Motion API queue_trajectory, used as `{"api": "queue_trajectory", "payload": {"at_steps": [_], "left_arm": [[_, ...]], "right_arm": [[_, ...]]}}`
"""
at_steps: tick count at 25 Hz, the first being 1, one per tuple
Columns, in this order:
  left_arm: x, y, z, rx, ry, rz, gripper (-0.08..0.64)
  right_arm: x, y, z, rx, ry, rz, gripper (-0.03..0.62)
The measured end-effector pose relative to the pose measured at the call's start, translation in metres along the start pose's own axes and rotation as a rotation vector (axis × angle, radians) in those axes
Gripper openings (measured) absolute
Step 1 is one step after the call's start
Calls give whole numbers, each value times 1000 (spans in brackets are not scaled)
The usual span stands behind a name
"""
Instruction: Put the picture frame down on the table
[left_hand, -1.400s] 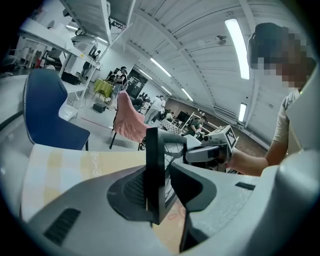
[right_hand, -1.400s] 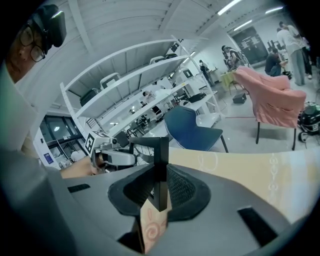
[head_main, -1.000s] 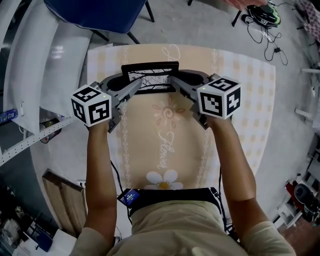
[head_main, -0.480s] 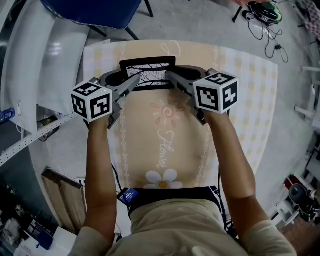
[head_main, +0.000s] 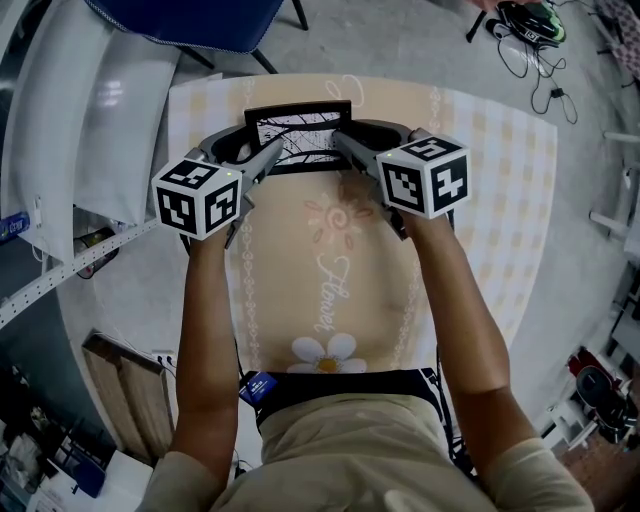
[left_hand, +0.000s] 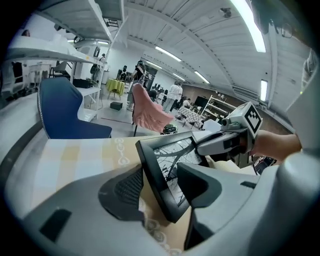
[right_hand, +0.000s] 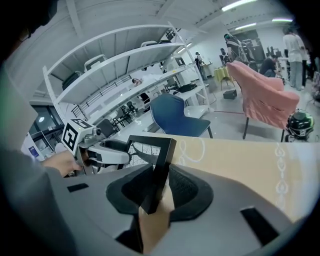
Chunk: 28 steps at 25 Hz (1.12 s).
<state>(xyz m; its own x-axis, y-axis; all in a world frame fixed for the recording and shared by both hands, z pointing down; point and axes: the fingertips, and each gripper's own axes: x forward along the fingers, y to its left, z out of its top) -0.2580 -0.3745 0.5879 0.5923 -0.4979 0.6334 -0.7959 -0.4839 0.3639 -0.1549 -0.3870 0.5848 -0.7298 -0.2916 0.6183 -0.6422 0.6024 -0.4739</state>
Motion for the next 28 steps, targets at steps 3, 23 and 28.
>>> {"api": "queue_trajectory", "payload": {"at_steps": [3, 23, 28], "left_arm": [[-1, 2, 0, 38, 10, 38, 195], [-22, -10, -1, 132, 60, 121, 213], [-32, -7, -8, 187, 103, 198, 245]], "right_arm": [[3, -3, 0, -18, 15, -33, 107], [10, -5, -4, -136, 115, -223, 127], [12, -3, -8, -183, 183, -268, 125]]}}
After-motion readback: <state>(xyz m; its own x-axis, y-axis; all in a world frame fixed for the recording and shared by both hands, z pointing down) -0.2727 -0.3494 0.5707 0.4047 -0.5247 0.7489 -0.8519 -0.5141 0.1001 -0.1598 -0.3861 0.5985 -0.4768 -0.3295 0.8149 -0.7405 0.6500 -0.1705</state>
